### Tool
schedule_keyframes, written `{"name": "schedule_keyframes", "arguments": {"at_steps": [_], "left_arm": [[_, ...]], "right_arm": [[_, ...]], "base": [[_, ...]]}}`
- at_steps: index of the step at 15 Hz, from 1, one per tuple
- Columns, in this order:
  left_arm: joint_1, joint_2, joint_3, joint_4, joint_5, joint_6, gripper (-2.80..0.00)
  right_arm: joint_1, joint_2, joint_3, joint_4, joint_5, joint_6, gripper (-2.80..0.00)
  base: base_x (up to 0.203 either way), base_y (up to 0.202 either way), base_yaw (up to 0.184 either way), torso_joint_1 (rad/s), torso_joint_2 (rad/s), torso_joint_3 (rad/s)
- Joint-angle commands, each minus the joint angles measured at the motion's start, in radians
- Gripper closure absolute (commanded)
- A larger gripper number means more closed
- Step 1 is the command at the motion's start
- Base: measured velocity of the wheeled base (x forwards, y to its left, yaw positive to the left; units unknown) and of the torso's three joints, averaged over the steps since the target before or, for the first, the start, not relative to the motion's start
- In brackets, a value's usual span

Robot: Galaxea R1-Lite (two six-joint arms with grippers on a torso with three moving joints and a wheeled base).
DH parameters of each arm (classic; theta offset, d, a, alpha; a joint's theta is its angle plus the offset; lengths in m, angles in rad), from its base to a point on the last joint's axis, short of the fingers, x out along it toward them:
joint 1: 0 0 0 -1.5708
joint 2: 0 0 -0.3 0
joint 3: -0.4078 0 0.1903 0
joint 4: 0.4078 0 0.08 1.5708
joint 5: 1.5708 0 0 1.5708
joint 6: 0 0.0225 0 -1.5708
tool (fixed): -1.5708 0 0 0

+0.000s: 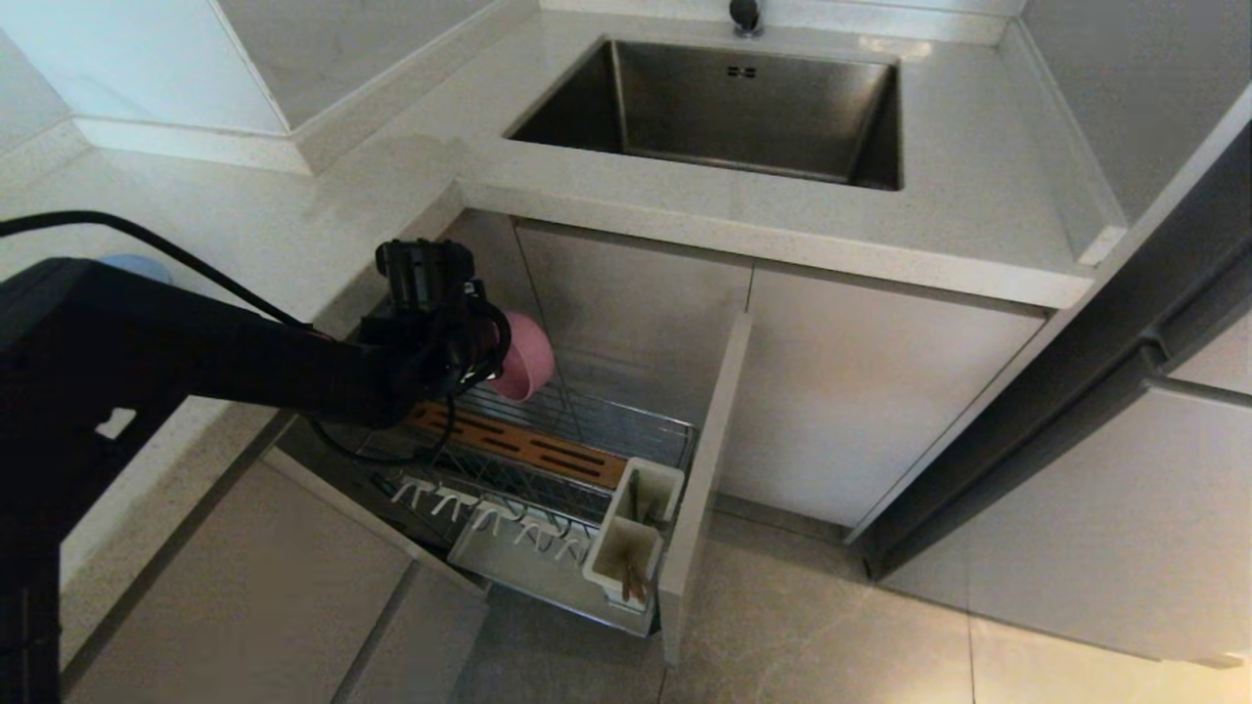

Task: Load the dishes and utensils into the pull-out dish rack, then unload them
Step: Pick up the bowl and place it in the cupboard

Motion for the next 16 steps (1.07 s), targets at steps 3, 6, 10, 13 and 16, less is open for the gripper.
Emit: {"name": "schedule_keyframes", "arguments": {"at_steps": [3, 6, 10, 13, 16], "left_arm": [[0.0, 0.028, 0.042, -0.149, 0.032, 0.063, 0.0], [-0.02, 0.054, 0.114, -0.318, 0.085, 0.15, 0.0], [-0.027, 0.058, 0.143, -0.317, 0.118, 0.153, 0.0], [-0.044, 0.08, 0.151, -0.318, 0.123, 0.166, 0.0], [-0.065, 0.108, 0.156, -0.318, 0.125, 0.184, 0.0]], "right_arm": [[0.0, -0.001, 0.0, 0.0, 0.0, 0.0, 0.0], [0.0, -0.001, 0.0, 0.0, 0.0, 0.0, 0.0], [0.0, -0.001, 0.0, 0.0, 0.0, 0.0, 0.0], [0.0, -0.001, 0.0, 0.0, 0.0, 0.0, 0.0], [0.0, -0.001, 0.0, 0.0, 0.0, 0.0, 0.0]], "base": [[0.0, 0.0, 0.0, 0.0, 0.0, 0.0], [0.0, 0.0, 0.0, 0.0, 0.0, 0.0], [0.0, 0.0, 0.0, 0.0, 0.0, 0.0], [0.0, 0.0, 0.0, 0.0, 0.0, 0.0], [0.0, 0.0, 0.0, 0.0, 0.0, 0.0]]}}
